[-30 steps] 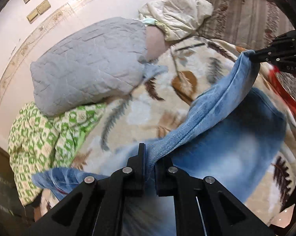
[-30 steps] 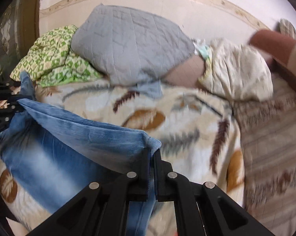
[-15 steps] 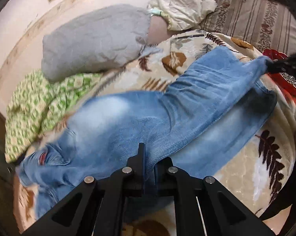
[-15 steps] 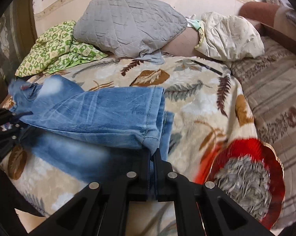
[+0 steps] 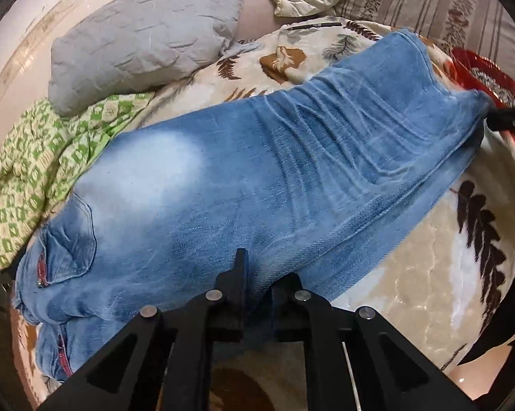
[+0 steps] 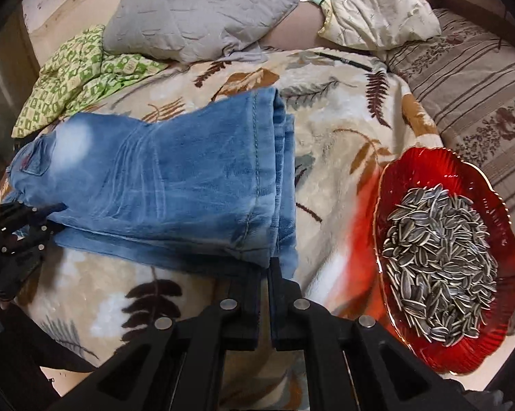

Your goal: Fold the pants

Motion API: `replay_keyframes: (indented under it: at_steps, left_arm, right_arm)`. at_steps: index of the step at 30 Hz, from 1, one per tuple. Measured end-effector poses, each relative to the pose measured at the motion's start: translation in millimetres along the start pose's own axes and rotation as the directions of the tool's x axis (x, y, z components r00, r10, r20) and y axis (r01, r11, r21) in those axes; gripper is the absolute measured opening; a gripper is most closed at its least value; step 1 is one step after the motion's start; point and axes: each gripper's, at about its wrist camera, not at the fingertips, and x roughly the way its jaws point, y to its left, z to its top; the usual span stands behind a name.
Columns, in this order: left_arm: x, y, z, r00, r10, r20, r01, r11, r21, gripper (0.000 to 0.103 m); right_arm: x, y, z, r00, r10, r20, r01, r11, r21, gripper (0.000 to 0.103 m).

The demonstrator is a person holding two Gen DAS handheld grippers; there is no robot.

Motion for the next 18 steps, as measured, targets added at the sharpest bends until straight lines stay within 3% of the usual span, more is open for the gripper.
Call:
replay_keyframes:
  at_steps: [2,4,5,6,8,12,18]
  left_arm:
    - [-4,0,0,1.0,-0.004,0.016,0.004,1.0,0.003,0.009]
    - [-10,-1,0,0.999,-0.023,0.028,0.023,1.0,0.003,0.022]
    - [-13,-1,0,0.999,-0.041,0.033,0.041,0.999,-0.001,0.037]
    - [-18,-2,1,0.998,-0.053,0.046,0.054,0.999,-0.004,0.063]
    - [-30,-4,0,0.995,-0.049,0.09,0.049,0.999,0.0,0.09]
    - [-71,0,-2,0.98,-0.058,0.191,0.061,0.998,-0.011,0.091]
    - [-103,52,-18,0.98,-0.015,0.198,0.044,0.989,-0.143,0.096]
  right_arm:
    - [-10,1,-2,0.999,-0.042,0.016,0.043,0.999,-0.015,0.004]
    - [-21,-2,-2,0.996,-0.083,0.013,0.083,0.997,-0.002,0.005]
    - [-25,-5,-1,0.995,-0.1,0.016,0.1,0.995,0.005,0.005]
    - [-32,-7,-1,0.994,-0.109,0.028,0.109,0.994,0.006,0.005]
    - [-47,-7,2,0.991,-0.119,0.066,0.118,0.993,0.008,0.005]
    - [-70,3,19,0.983,-0.109,0.15,0.109,0.994,0.005,0.005]
    - [-71,27,42,0.97,0.051,0.236,-0.065,0.996,0.055,0.011]
